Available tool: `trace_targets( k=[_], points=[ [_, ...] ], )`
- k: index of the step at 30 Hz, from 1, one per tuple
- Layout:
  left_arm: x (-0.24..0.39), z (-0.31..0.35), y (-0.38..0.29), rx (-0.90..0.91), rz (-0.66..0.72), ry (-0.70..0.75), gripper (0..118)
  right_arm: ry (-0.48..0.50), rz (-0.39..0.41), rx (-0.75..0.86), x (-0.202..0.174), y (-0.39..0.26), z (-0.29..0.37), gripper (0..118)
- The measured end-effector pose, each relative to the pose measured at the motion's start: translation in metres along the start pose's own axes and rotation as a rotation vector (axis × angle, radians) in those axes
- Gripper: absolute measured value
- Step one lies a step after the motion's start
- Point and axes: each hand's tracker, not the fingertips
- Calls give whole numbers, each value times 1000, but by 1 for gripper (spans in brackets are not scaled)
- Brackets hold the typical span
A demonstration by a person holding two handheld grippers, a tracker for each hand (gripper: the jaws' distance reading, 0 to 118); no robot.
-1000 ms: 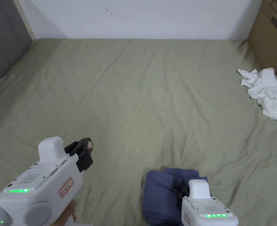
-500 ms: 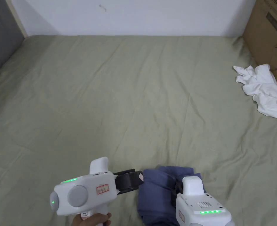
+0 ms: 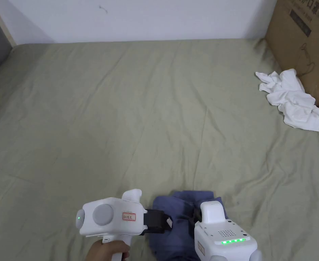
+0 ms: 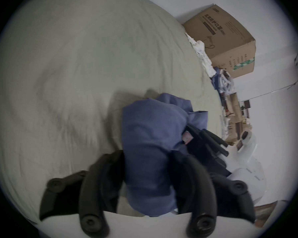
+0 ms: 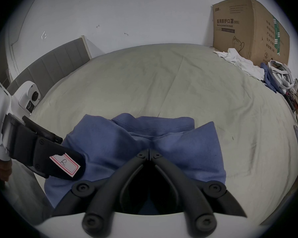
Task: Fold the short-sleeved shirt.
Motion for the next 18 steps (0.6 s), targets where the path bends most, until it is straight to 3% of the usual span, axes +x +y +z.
trace_targets(
  k=[3, 8, 18],
  points=[
    [-1, -3, 0, -7, 43, -16, 37, 3, 1, -5, 0, 2, 0, 4],
    [1, 6, -2, 30, 62, -27, 32, 25, -22, -14, 5, 16, 13, 4],
    [-20, 73, 40, 67, -79, 31, 30, 6, 10, 245, 6, 72, 78, 4]
  ],
)
